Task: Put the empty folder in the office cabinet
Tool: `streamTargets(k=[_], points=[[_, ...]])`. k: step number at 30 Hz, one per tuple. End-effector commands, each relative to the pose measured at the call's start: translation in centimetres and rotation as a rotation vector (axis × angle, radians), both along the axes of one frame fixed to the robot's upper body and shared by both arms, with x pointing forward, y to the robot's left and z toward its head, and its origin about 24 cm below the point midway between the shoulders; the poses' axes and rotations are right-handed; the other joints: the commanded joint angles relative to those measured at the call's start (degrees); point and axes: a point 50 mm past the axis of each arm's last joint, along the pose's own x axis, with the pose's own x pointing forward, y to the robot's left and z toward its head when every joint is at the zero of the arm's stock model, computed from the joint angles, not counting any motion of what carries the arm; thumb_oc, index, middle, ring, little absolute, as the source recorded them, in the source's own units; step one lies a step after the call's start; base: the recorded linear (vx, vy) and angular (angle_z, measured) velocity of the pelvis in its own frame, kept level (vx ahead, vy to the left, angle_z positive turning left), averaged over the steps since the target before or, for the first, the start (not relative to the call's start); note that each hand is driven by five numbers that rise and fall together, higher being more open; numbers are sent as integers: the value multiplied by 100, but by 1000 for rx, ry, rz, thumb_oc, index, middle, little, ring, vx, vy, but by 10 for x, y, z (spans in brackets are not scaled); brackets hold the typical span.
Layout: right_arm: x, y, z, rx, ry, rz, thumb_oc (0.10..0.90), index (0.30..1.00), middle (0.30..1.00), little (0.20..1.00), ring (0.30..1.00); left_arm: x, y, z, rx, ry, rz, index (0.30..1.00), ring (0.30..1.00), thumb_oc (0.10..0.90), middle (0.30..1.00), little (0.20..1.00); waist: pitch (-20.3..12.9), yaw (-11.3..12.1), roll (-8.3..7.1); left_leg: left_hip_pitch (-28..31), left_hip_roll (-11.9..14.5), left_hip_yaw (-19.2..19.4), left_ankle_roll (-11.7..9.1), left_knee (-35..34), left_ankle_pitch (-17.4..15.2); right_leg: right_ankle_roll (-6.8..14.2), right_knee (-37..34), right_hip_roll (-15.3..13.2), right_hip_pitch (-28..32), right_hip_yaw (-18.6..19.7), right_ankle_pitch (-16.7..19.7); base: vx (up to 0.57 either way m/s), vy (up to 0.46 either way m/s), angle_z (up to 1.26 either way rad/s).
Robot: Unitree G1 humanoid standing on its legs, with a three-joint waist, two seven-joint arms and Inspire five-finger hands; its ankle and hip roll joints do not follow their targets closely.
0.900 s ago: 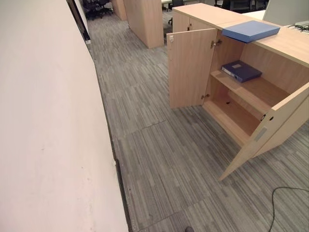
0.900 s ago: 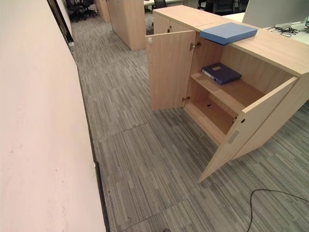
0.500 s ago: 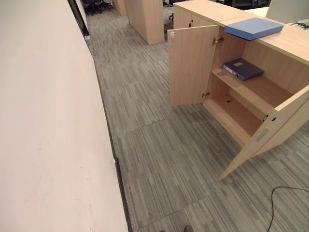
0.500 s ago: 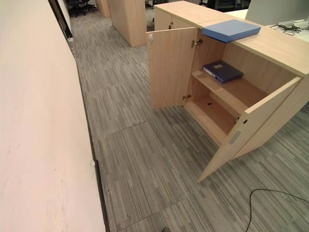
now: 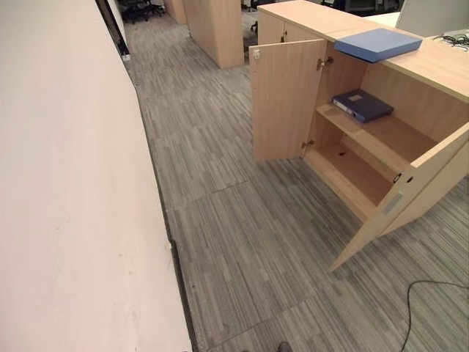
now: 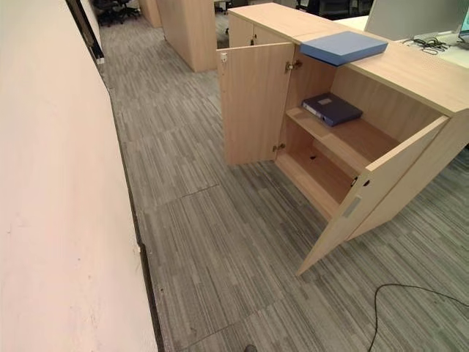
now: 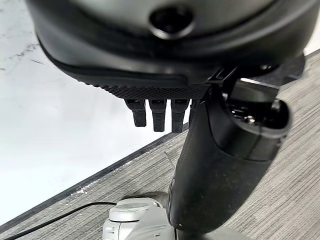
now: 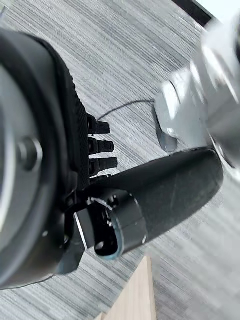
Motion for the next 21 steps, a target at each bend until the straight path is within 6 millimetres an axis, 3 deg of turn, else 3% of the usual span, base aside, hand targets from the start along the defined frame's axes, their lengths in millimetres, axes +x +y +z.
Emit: streamTargets(k=[1, 13, 21], points=[[-4, -7, 2, -33, 39, 105, 800, 900, 900, 900, 900, -5, 10, 1, 15, 24, -16, 900, 900, 800, 900, 900, -57, -49, -277, -241, -487, -372, -13, -598, 324, 613, -959, 35, 773, -165, 282, 0, 0, 0], [15, -9, 5, -23, -37, 160, 800, 900, 900, 900, 900, 2, 7, 2, -67, -10, 5, 900, 900, 800, 900, 900, -30, -69, -264, -243, -477, -391, -19, -598, 305, 610, -959, 43, 770, -179, 271, 2, -4, 2], [-4, -4, 1, 21, 61, 206, 800, 900, 900, 900, 900, 8, 8, 3, -93, -22, 28, 900, 900, 800, 900, 900, 27, -128, -308, -230, -401, -370, 4, -598, 207, 571, -902, 90, 738, -172, 199, 38, -27, -2]])
